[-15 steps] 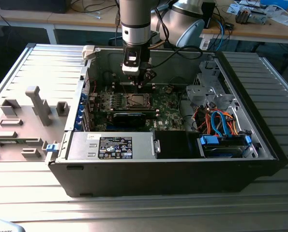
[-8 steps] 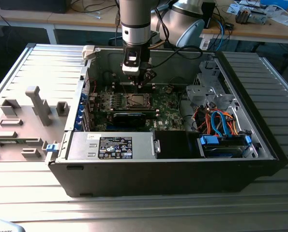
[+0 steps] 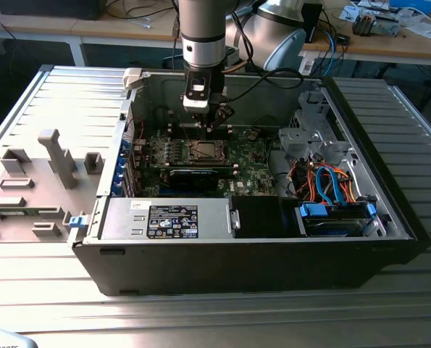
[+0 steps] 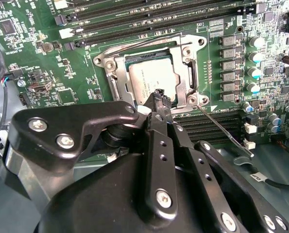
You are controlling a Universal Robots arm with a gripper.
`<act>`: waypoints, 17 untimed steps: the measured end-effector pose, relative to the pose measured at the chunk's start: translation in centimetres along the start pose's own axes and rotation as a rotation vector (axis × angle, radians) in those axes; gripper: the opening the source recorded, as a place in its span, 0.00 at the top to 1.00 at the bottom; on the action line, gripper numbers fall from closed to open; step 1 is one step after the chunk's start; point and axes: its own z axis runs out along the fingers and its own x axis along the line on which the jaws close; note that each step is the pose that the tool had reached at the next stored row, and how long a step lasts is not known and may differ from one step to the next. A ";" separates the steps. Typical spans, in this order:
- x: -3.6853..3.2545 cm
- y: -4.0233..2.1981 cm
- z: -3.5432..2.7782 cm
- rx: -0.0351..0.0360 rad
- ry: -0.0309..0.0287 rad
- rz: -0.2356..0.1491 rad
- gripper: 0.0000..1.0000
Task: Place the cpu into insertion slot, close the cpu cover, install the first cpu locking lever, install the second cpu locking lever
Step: 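Install the first cpu locking lever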
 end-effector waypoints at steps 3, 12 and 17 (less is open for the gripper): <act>0.00 0.00 0.00 -0.0001 0.0000 -0.002 0.89; 0.00 0.00 0.00 -0.0006 0.0000 -0.006 0.89; 0.00 0.00 0.00 -0.0009 0.0001 -0.010 0.89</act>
